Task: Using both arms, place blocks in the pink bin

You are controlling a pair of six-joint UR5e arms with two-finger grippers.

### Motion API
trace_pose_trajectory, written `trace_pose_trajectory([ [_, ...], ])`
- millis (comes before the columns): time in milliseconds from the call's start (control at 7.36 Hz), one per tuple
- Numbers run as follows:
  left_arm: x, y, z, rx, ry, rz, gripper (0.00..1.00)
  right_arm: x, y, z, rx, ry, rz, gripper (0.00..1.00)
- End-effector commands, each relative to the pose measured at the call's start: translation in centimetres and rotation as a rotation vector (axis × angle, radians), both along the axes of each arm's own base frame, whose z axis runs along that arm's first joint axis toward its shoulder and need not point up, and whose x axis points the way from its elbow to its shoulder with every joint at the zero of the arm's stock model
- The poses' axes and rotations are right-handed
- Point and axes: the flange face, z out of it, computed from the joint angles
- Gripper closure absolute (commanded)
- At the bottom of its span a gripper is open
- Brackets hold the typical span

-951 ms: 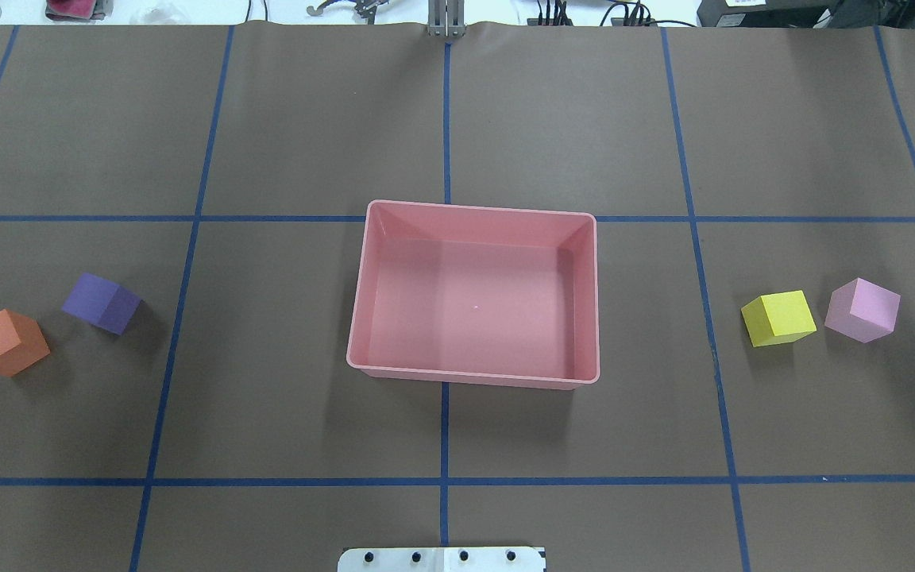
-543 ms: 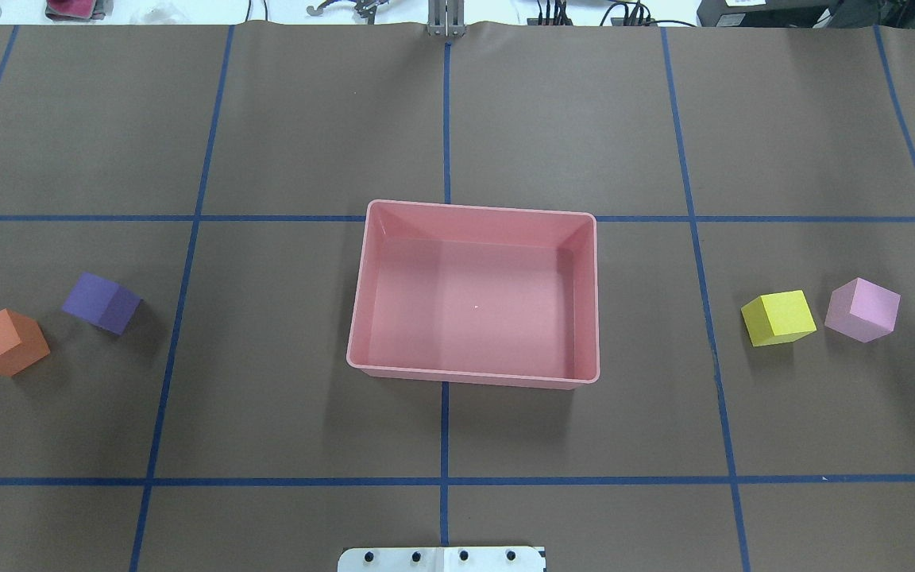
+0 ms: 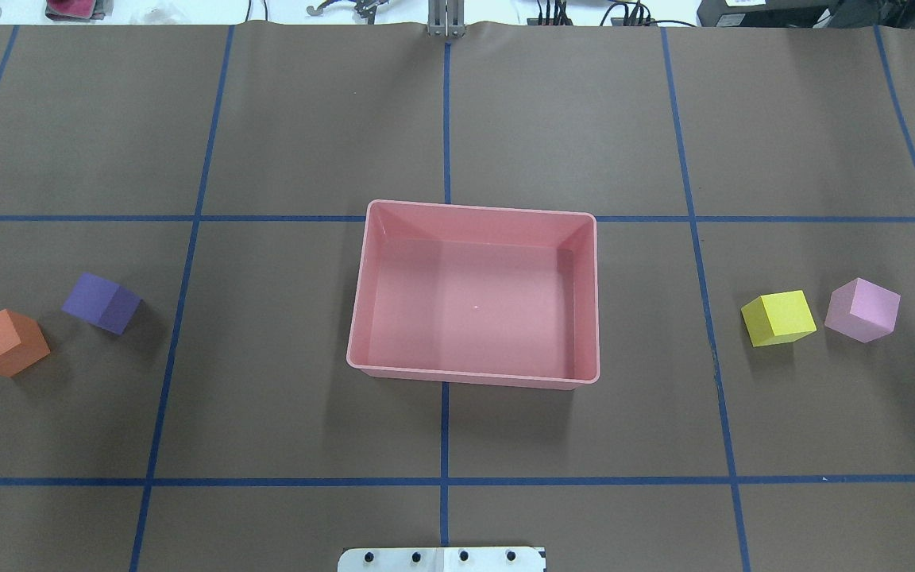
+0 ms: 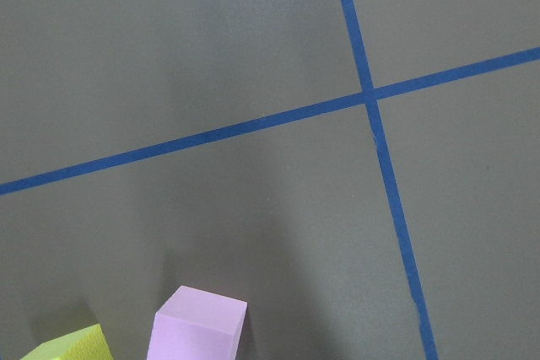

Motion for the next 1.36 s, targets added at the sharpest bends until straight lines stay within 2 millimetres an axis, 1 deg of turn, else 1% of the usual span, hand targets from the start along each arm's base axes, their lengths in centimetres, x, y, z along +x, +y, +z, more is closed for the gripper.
trace_pose_trajectory([
  [0, 0.5, 0.1, 0.2, 0.000, 0.001, 0.006, 0.00, -5.4, 0.7, -0.5, 0.056, 0.013, -0.095, 0.01],
  [136, 0.5, 0.1, 0.3, -0.002, -0.004, 0.005, 0.00, -6.7, 0.8, -0.6, -0.025, 0.020, -0.039, 0.01],
  [272, 0.5, 0.1, 0.3, -0.003, -0.005, 0.003, 0.00, -8.3, 1.4, -0.5, -0.052, 0.033, -0.011, 0.01],
  [408, 0.4, 0.1, 0.1, 0.000, -0.008, 0.003, 0.00, -9.5, 2.7, 0.7, -0.070, 0.062, 0.022, 0.01],
  [543, 0.4, 0.1, 0.5, -0.006, -0.011, 0.004, 0.00, -11.0, 3.1, 0.9, -0.081, 0.072, 0.042, 0.01],
  [679, 0.8, 0.1, 0.5, -0.006, -0.013, 0.011, 0.00, -13.1, 3.7, 0.8, -0.113, 0.077, 0.034, 0.01],
  [951, 0.8, -0.1, 0.3, -0.002, -0.014, 0.012, 0.00, -13.9, 3.9, 0.9, -0.110, 0.074, 0.029, 0.01],
  [1087, 0.8, -0.1, 0.3, -0.001, -0.014, 0.011, 0.00, -14.3, 4.1, 2.0, -0.126, 0.083, 0.018, 0.01],
  [1223, 0.8, -0.1, 0.2, 0.000, -0.013, 0.011, 0.00, -14.7, 4.3, 2.3, -0.130, 0.085, 0.010, 0.01],
])
